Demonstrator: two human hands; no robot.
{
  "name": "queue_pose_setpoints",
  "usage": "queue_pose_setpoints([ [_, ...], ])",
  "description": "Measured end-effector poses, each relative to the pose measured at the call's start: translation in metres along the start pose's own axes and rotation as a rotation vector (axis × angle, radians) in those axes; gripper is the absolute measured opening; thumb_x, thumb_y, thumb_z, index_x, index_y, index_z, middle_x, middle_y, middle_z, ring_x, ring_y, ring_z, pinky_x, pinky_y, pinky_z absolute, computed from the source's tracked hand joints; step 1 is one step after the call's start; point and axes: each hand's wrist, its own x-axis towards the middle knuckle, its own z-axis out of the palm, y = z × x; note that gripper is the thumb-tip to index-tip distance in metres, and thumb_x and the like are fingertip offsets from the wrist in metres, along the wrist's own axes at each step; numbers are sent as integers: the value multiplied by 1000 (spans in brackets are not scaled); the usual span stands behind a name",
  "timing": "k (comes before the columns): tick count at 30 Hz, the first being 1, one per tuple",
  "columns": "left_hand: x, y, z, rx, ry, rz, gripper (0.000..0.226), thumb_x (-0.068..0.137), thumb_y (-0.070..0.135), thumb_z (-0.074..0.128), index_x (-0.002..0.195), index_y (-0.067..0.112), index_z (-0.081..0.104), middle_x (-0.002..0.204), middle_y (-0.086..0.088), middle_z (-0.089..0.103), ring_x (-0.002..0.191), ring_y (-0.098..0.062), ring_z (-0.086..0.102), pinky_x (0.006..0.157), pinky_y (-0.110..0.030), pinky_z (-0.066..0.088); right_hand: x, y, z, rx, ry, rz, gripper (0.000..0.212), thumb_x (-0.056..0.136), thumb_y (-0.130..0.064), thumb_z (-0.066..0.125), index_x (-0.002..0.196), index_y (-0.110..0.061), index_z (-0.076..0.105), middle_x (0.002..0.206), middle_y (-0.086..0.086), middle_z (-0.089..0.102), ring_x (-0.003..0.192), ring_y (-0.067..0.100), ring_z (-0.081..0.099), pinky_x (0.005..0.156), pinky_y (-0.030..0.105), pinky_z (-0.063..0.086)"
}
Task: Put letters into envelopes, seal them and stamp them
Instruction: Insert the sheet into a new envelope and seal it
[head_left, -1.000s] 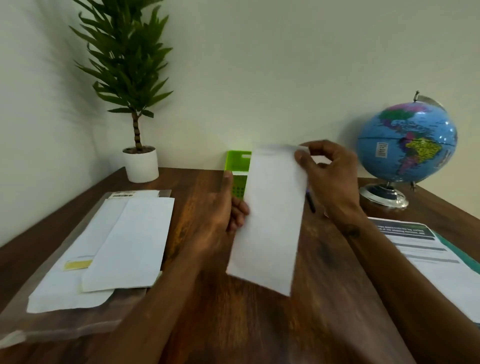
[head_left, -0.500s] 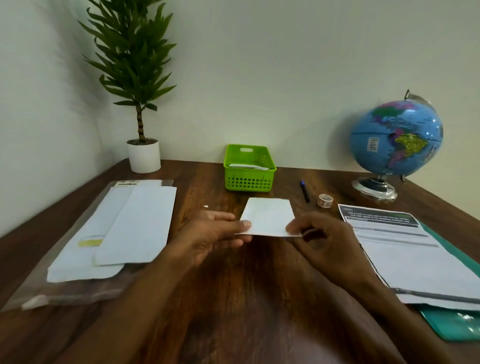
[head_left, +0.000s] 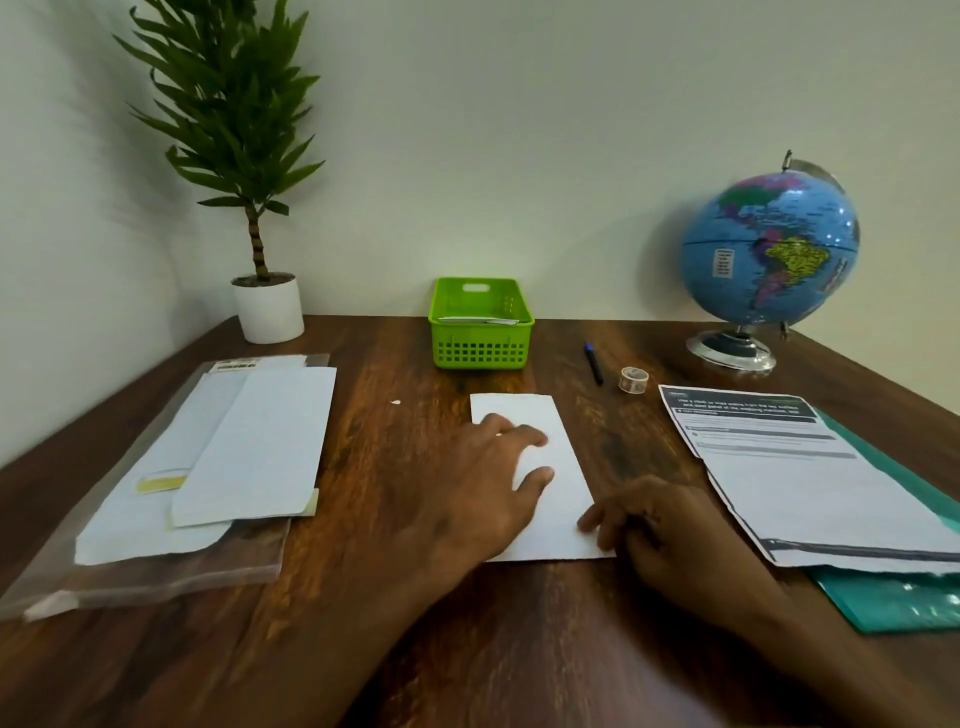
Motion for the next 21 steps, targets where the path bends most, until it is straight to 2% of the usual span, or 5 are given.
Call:
queue_pose_setpoints([
  [3,35,16,20,-139,-12,143,33,100,29,56,132,25,63,138,1,59,129,-16,51,110,-31,43,20,-1,-5,-10,123,57,35,89,1,67,89,-30,82,94,-27,76,92,-3,71,75,4,51],
  [7,82,38,37,-341,78,105,31,96,8,58,125,14,68,121,-4,71,108,-18,67,96,-35,55,78,20,-20,-33,376,230,21,96,-10,69,115,-9,77,111,8,77,93,19,69,82,19,52],
  [10,104,44,52,-388,94,5,32,96,10,62,127,14,67,122,-4,71,106,-18,68,93,-31,58,120,44,-35,-83,357,365,37,92,-1,73,128,-6,69,126,15,71,112,29,66,97,37,55],
  [15,100,27,79,-452,126,-108,46,95,21,67,140,21,55,107,-6,74,94,-17,70,89,-33,59,167,96,-49,-197,145,484,44,91,-8,76,134,-7,65,136,19,62,122,33,60,105,46,52],
  [21,106,19,83,-611,205,-226,37,94,24,68,131,24,60,100,-3,76,85,-16,73,83,-38,62,183,112,-43,-133,170,470,29,95,-19,74,118,-2,71,117,16,70,96,20,65,79,31,50],
])
